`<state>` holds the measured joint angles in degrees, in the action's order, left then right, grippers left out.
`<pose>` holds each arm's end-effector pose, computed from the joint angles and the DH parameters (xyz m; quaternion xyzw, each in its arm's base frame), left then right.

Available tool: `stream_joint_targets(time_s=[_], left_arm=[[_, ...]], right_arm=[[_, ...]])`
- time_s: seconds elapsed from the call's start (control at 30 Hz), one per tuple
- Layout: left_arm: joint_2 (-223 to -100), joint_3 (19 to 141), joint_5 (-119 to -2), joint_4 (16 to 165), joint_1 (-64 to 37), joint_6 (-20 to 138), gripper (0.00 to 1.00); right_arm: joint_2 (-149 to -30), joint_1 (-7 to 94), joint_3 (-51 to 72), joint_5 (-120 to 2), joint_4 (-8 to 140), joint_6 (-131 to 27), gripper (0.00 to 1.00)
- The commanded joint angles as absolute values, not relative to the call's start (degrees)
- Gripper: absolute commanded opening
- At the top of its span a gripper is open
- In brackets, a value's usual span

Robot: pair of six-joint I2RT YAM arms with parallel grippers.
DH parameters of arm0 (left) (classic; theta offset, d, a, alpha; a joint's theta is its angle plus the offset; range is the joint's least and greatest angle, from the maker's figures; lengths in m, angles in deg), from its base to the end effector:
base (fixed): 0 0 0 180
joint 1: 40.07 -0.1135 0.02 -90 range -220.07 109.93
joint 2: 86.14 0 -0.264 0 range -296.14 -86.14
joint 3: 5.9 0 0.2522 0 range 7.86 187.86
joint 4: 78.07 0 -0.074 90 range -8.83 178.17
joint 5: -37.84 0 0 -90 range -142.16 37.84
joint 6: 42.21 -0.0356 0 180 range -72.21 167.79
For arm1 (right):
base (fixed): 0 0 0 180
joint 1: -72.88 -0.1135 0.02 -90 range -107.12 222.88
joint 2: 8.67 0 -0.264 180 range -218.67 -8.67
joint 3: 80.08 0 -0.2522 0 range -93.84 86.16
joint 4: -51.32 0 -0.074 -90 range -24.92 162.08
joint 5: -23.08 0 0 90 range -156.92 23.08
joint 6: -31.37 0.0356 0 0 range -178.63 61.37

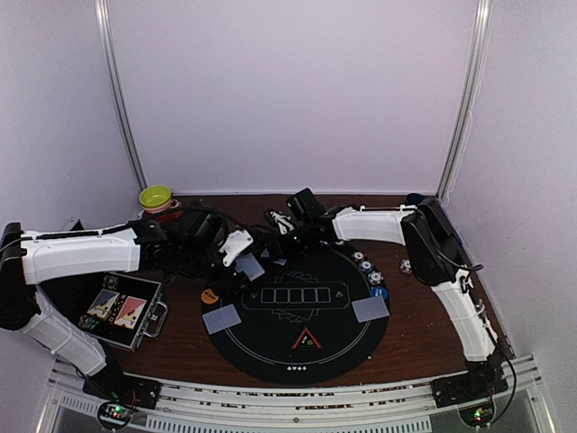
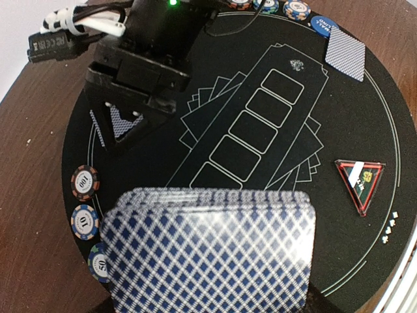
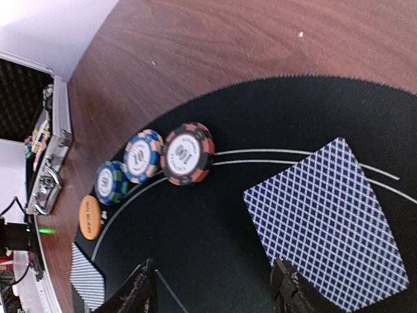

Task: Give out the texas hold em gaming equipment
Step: Distribute the poker card in the dealer area, then adjust the poker card in the dealer area.

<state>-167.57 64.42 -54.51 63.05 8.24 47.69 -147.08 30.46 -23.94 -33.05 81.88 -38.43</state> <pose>0.1975 -0.2239 0.2420 0.3916 0.8540 -0.1573 0.3043 0.3813 0.3753 0.1520 -0.2795 0.8462 0.4198 0.1721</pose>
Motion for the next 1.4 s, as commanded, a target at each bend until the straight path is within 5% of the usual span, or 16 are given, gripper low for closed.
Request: stream_joint_targets(time_s=[0.0,1.37], left_arm=[[-166.26,64.59,-54.37,65.2,7.85,47.35,0.64],[-165.86,64.54,-54.69,65.22,7.88,47.38,0.64]], right_arm=[[-149.72,29.23,-26.83,-34.57,84.45,-40.26,0.61],[-156.92,27.34,-40.65,-49.25,89.6,-46.87,0.65]])
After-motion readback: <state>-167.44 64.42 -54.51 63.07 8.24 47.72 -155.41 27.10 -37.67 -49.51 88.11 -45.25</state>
